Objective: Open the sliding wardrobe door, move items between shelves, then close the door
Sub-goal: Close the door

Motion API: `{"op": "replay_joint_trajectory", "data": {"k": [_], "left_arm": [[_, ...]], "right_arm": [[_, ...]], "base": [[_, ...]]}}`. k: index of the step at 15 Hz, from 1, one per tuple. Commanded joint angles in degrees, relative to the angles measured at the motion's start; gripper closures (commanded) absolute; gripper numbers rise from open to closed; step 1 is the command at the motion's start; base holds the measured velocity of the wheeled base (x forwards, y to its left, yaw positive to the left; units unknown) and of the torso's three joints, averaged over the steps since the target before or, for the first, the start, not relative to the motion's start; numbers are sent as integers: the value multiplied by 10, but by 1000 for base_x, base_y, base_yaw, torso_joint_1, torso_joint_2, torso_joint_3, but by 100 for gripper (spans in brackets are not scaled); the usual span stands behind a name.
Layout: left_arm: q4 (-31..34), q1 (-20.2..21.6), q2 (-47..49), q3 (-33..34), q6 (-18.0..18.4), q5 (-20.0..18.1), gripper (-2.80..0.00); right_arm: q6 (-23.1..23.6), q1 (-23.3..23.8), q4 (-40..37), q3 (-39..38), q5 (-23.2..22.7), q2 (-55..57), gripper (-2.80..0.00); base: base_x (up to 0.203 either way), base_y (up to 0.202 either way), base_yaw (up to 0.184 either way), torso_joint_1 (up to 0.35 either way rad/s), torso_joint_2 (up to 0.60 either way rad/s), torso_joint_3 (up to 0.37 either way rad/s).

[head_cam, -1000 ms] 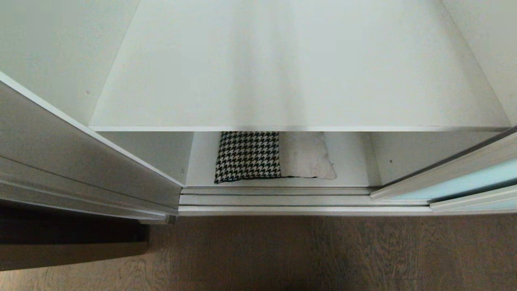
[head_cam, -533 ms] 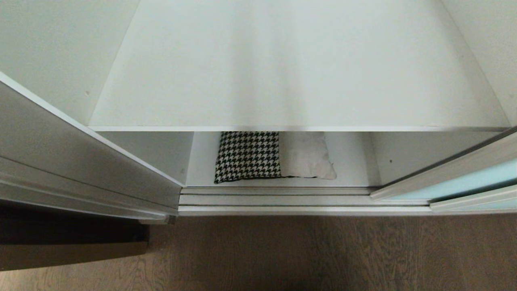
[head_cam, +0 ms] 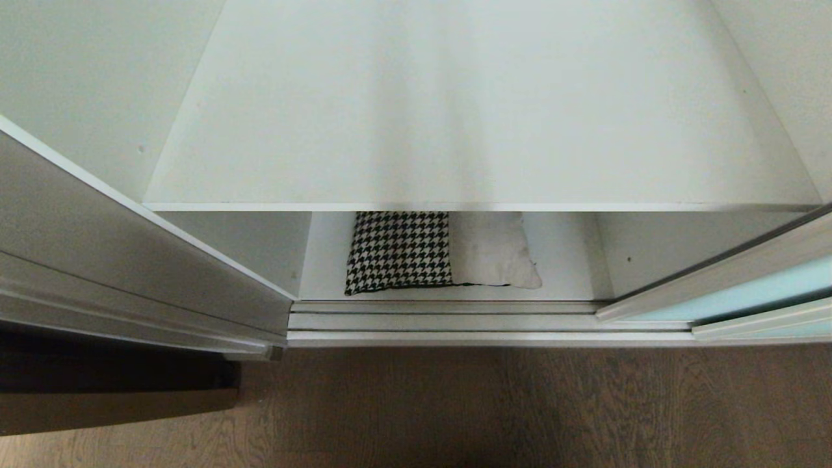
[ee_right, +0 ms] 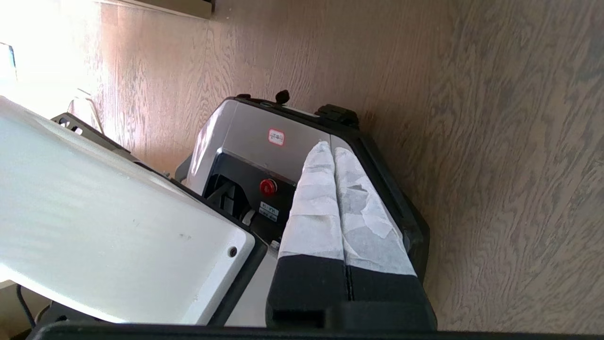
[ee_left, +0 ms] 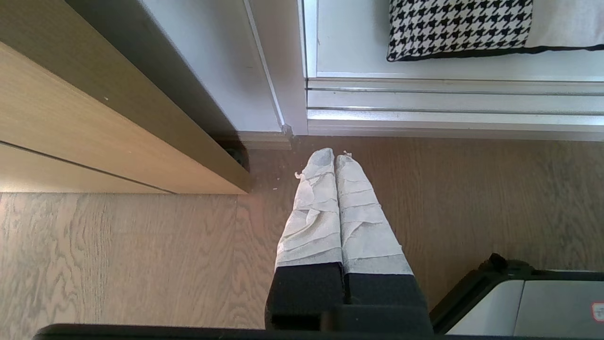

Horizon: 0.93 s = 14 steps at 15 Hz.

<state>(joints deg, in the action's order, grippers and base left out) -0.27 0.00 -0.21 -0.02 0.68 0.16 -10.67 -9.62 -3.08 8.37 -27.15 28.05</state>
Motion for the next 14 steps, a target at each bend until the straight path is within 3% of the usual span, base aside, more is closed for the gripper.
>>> {"op": "replay_joint_trajectory", "data": {"k": [1,8,11,14], "left_arm": [[0,0,2,1,0,1,0],[0,0,2,1,0,1,0],[0,0,2,1,0,0,0],[0,0,2,1,0,1,0]], "right_arm": [[0,0,1,-9,-2,-11,0],[5,2,-9,9,13,-88,0],[12,-12,-19,19,105,-109,0],[55,35,34,-33,128,-119,0]], "base": [[0,0,0,0,0,0],[0,0,0,0,0,0],[0,0,0,0,0,0],[0,0,0,0,0,0]]}}
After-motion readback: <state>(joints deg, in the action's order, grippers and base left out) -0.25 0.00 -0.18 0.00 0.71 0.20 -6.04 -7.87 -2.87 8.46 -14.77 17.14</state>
